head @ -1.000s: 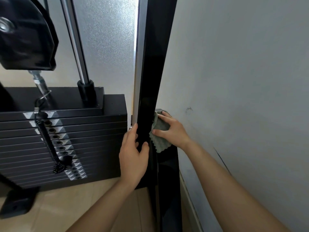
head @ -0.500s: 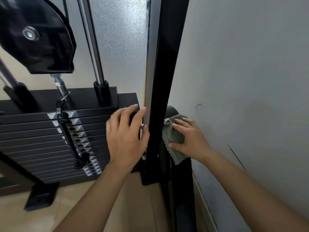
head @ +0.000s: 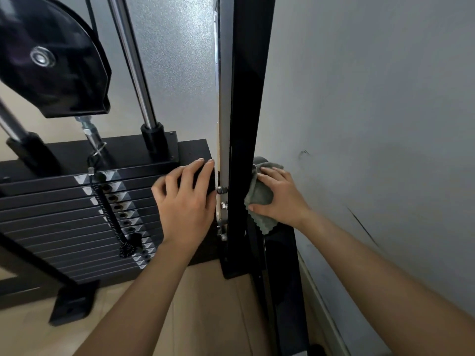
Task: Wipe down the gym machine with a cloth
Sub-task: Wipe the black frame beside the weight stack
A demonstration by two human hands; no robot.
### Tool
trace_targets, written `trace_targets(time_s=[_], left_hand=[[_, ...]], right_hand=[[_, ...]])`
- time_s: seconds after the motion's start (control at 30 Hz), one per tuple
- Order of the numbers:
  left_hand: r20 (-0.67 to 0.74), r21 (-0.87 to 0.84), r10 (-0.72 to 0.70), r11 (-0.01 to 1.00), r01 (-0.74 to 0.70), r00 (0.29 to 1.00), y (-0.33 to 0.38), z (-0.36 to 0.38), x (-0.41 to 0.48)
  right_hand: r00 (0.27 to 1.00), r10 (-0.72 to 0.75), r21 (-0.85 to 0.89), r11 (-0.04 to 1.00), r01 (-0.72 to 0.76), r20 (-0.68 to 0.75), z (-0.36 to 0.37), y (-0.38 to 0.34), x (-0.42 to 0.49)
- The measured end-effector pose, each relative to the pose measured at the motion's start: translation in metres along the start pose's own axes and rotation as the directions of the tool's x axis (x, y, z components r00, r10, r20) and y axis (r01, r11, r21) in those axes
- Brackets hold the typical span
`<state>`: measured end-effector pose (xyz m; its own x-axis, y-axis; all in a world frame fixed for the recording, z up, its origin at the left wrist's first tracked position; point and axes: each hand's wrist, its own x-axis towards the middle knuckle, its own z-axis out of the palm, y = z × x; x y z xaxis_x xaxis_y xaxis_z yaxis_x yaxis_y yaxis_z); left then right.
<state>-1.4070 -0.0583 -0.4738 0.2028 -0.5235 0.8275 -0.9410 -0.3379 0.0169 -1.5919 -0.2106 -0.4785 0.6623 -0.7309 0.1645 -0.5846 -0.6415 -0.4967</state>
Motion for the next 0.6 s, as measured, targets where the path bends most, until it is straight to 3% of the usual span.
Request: trace_targets(time_s=[0.23,0.43,0.6], left_hand=[[-0.042,-0.019,-0.018,1.000,0.017,0.999,0.001,0.006,-0.002],[-0.065,-0.042,-0.020,0.999,0.017,0.998,0.000,0.009,-0.003],[-0.032,-0.043,-0.018,0.999,0.017,0.999,-0.001,0.007,-0.005]], right_hand=[[0.995,-0.097,-0.010,0.995,0.096,-0.036,-0.011,0.016,-0.034],[0.998,0.024,-0.031,0.999,-0.022,0.058,-0.006,0.014,-0.011],[0.996,0.088,0.025,0.996,-0.088,0.013,0.000,-0.002,0.009]])
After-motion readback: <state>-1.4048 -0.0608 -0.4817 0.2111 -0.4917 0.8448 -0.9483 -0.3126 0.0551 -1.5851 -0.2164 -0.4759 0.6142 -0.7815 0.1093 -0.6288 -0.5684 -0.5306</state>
